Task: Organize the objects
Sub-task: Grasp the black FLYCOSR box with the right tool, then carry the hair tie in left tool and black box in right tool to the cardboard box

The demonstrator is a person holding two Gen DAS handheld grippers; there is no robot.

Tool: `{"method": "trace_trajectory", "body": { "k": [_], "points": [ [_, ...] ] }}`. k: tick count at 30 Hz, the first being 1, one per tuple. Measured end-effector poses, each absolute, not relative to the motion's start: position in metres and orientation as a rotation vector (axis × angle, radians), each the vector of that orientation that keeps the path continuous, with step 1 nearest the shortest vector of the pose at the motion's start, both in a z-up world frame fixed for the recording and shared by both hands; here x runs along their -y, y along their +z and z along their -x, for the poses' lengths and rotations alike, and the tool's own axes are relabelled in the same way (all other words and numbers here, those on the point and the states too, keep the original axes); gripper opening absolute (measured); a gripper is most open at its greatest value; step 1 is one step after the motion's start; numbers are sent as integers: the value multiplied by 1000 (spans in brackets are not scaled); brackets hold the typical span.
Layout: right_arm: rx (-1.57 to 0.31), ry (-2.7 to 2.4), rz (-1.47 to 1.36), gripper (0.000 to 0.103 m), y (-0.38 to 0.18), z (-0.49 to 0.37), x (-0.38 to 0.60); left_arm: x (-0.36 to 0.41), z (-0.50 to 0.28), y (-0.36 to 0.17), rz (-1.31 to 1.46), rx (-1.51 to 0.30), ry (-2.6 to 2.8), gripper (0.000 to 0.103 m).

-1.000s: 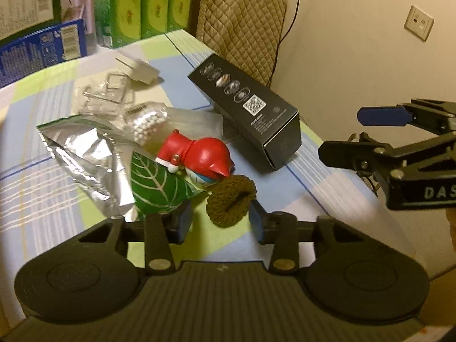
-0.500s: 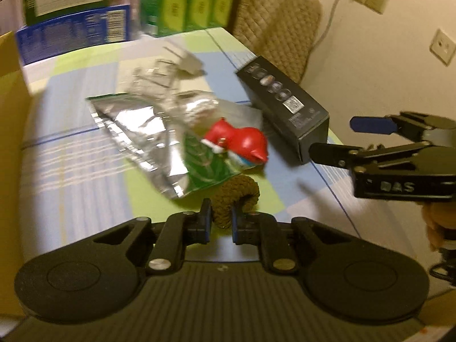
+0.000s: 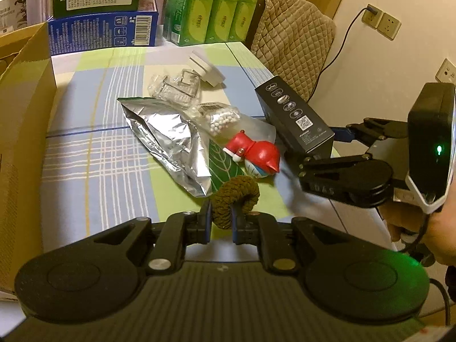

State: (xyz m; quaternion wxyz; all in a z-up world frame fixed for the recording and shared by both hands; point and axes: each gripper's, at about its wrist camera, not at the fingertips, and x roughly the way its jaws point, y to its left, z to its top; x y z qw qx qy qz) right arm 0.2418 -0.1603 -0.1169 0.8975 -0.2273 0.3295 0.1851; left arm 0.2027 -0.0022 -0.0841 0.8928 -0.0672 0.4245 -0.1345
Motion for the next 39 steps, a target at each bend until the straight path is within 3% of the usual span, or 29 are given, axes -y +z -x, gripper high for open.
{"method": "trace_trajectory", "body": {
  "k": [3, 9, 12, 14, 17, 22, 23, 25, 39],
  "points": [
    [-694, 359, 391, 42, -108, -243, 171, 1, -201, -84, 143, -881, -278, 10],
    [-796, 345, 97, 42, -93, -234, 207, 0, -196, -83, 158, -884, -275, 10],
    [-804, 336, 103, 42, -92, -231, 208, 0, -195, -84, 165, -886, -274, 10],
    [-801, 327, 108, 44, -94, -232, 207, 0, -194, -83, 165, -887, -274, 10],
    [-784, 313, 114, 56, -98, -233, 203, -1, -192, -82, 167, -886, -268, 10],
    [-786, 293, 97, 56, -106, -240, 201, -5, -194, -82, 170, -886, -255, 10],
    [-790, 293, 92, 56, -108, -241, 200, -5, -194, -82, 170, -888, -254, 10],
    [-788, 281, 102, 40, -109, -241, 199, -6, -195, -82, 172, -891, -251, 10],
    [-749, 272, 80, 40, -53, -194, 206, -15, -176, -51, 212, -848, -234, 10]
  ]
}}
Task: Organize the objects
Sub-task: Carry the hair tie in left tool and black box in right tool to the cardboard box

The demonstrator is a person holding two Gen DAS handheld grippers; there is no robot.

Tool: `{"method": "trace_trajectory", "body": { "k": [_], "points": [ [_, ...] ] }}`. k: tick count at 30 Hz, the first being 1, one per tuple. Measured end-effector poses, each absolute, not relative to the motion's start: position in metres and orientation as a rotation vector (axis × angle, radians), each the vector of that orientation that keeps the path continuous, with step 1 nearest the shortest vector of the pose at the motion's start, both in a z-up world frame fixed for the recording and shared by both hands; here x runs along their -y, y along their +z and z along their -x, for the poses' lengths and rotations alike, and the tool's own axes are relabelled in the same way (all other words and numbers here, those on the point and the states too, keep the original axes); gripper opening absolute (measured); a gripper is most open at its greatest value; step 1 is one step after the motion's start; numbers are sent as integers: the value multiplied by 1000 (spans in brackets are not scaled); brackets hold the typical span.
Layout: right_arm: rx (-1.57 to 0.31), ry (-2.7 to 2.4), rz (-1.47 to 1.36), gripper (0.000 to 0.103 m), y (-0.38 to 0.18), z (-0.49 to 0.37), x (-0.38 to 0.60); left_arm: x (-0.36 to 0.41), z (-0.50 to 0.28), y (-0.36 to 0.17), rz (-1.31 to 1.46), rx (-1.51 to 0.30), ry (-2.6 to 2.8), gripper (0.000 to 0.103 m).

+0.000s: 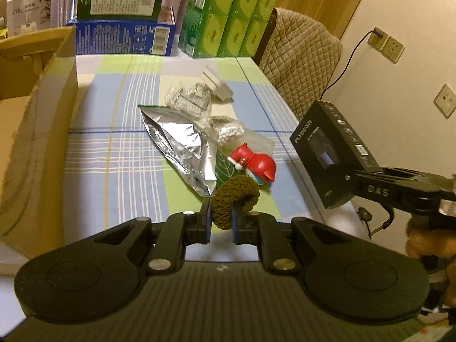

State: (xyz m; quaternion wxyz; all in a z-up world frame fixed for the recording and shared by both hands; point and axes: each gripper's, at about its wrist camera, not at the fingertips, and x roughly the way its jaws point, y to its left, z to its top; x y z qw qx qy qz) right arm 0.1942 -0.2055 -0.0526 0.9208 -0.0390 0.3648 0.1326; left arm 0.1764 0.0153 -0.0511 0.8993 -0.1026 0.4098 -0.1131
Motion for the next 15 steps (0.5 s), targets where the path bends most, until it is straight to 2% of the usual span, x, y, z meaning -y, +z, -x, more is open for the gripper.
{"method": "trace_trajectory", "body": {
  "k": [15],
  "points": [
    [-633, 397, 48, 40, 41, -104, 161, -46, -108, 22, 221, -721, -182, 10]
  ]
}}
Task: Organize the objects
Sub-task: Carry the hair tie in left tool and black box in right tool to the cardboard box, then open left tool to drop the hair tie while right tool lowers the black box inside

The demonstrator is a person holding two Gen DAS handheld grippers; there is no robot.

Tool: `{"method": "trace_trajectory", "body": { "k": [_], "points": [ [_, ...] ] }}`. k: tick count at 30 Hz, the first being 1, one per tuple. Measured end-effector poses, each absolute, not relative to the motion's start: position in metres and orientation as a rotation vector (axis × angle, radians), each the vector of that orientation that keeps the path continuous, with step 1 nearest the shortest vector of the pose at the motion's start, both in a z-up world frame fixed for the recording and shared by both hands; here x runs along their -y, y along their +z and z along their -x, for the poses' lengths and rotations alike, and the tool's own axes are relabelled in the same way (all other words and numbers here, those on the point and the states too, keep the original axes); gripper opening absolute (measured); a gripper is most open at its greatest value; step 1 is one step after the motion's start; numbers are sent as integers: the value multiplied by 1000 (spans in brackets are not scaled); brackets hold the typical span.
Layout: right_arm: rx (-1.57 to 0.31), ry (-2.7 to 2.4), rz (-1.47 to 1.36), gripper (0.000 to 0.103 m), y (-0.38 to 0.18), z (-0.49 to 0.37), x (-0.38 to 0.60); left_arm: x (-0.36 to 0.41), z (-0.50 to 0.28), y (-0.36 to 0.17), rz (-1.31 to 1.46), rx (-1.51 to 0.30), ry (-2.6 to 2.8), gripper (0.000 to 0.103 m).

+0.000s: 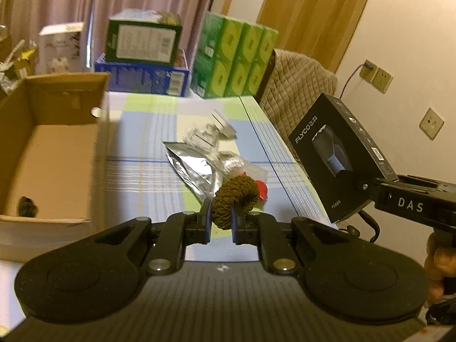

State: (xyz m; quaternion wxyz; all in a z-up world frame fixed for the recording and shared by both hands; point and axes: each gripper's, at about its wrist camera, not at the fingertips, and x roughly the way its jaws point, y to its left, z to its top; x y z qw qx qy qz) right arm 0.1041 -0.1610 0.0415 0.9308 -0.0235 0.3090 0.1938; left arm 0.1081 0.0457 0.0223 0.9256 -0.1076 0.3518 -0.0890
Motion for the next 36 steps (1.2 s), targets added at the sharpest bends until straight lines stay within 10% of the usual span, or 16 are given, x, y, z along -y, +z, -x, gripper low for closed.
{"method": "trace_trajectory", "body": {
  "k": [36],
  "points": [
    [-700, 765, 91, 40, 11, -114, -78, -262, -90, 32, 202, -682, 150, 10]
  ]
}}
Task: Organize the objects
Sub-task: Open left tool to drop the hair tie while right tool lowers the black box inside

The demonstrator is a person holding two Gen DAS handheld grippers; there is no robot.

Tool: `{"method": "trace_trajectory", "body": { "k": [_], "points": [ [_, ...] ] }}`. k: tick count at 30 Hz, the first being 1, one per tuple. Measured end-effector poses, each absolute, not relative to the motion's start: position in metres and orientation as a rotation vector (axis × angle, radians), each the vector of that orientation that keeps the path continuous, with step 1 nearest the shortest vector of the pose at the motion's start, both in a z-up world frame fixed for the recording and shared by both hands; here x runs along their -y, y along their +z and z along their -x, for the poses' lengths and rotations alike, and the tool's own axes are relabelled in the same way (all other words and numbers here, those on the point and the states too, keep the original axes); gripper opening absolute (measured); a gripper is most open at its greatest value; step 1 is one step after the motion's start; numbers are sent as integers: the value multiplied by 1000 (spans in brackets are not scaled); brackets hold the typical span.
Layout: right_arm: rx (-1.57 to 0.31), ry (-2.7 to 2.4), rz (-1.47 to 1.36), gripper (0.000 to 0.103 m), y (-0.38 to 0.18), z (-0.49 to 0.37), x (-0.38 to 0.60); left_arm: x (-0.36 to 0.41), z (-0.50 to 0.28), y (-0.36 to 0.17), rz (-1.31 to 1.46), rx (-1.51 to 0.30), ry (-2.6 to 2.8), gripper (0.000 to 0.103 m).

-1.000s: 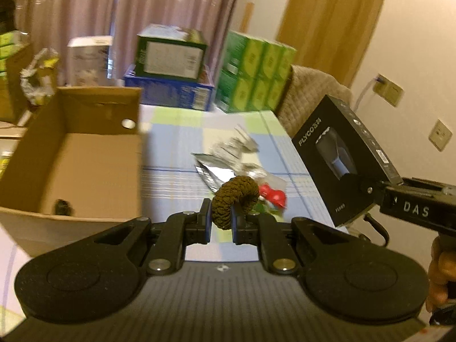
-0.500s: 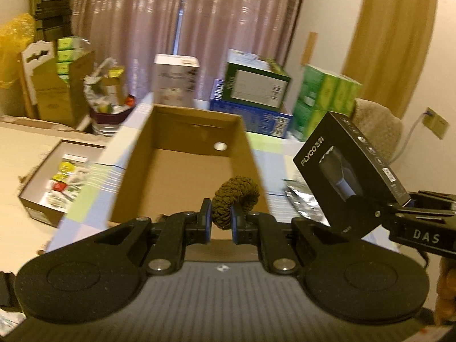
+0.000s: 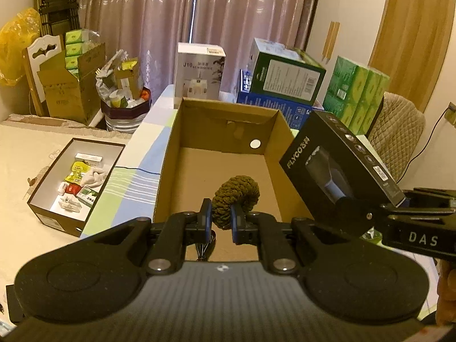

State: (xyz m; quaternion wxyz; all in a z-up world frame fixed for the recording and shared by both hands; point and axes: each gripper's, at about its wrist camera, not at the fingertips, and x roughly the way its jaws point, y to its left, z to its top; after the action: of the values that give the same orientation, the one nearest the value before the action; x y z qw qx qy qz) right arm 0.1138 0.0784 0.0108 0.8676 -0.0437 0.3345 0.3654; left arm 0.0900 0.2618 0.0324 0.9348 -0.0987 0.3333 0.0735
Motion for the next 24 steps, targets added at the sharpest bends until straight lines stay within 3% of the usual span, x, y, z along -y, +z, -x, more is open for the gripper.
{"method": "trace_trajectory", "body": {
  "k": [3, 5, 24],
  "points": [
    [-716, 759, 84, 40, 3, -123, -84, -265, -103, 21, 204, -707, 130, 14],
    [-729, 761, 82, 40, -1, -127, -87, -269, -109, 15, 213, -715, 142, 39],
    [-751, 757, 76, 40, -16, -137, -92, -273, -99, 6, 233, -714, 156, 44]
  ]
}}
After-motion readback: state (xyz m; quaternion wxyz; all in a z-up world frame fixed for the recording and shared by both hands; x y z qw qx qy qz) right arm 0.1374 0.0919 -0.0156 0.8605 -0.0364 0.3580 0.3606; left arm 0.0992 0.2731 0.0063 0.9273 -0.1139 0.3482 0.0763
